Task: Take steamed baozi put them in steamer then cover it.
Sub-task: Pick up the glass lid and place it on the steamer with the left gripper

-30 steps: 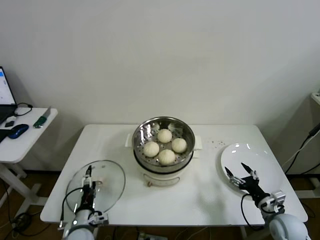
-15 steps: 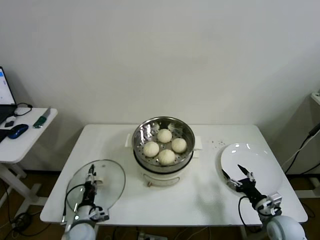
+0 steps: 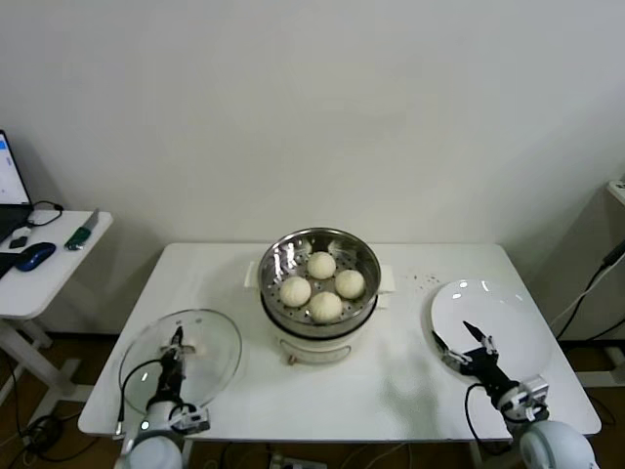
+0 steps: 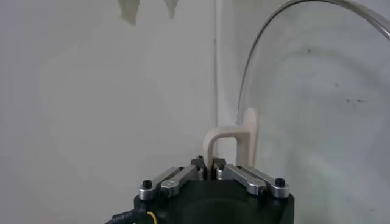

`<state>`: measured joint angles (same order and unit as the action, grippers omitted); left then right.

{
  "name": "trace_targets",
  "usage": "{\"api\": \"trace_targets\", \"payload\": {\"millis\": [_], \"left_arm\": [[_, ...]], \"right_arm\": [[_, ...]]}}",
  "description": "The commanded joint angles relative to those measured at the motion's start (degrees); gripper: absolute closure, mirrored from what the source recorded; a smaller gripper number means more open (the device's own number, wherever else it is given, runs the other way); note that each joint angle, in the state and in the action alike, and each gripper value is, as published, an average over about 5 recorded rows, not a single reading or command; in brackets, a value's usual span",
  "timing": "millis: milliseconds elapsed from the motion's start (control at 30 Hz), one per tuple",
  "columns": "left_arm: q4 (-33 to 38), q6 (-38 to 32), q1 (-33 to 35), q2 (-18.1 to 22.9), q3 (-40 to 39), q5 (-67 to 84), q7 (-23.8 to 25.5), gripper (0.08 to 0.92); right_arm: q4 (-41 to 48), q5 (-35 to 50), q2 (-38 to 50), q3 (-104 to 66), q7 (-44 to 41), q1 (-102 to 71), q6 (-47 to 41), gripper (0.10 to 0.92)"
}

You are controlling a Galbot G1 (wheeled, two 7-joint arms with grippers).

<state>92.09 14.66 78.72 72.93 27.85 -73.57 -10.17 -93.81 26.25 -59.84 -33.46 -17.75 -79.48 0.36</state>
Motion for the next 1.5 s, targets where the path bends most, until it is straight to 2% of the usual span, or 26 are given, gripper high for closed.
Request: {"api": "trace_targets", "payload": {"millis": [33,300,500,667,833,1000,1133,1333,1433,1500], "left_arm": [[10.6,5.2,2.8,-3.9,0.2,0.6,1.8,0.85],[21.6,14.2,2.0,-12.4,-1.7,4.5,5.0,0.85],[26.6,19.7,-1.5,-18.6,-3.0,5.6,10.0,0.85],[29.8,23.5,-6.7,-21.9,-6.1,7.4,14.9,0.85],[30.7,27.3,-15.8,-23.7,-15.7,7.2,19.8,0.85],[28.6,30.0,-27.0,-21.3,-27.1,4.2,26.3,0.85],[25.7,30.3,-33.3,-16.4,-33.3,1.3,29.8,0.85],[19.5,30.3,-37.5,-8.6,-39.9,-2.1,30.6,0.85],[16.1,30.3,-38.2,-4.9,-41.2,-3.5,30.3,0.85],[14.0,30.3,-37.9,-1.1,-40.9,-4.7,29.9,0.85]], "right_arm": [[0.3,-0.8,0.7,-0.1,0.0,0.4,0.2,0.203],[-0.1,-2.2,2.2,0.3,0.7,1.6,0.0,0.203],[0.3,-3.2,3.1,1.5,2.0,3.3,-0.3,0.203],[0.9,-4.3,3.3,3.2,3.0,5.2,-0.6,0.203],[1.6,-5.0,3.3,4.9,3.7,6.9,-0.8,0.203],[2.6,-5.2,3.5,5.5,3.8,8.0,-0.8,0.203],[3.1,-5.2,3.8,5.2,3.8,8.4,-0.7,0.203],[3.7,-5.5,4.0,4.2,3.5,7.9,-0.2,0.203],[4.0,-5.9,4.0,3.4,3.2,7.5,0.1,0.203],[4.0,-6.0,3.9,2.9,3.1,7.1,0.3,0.203]]}}
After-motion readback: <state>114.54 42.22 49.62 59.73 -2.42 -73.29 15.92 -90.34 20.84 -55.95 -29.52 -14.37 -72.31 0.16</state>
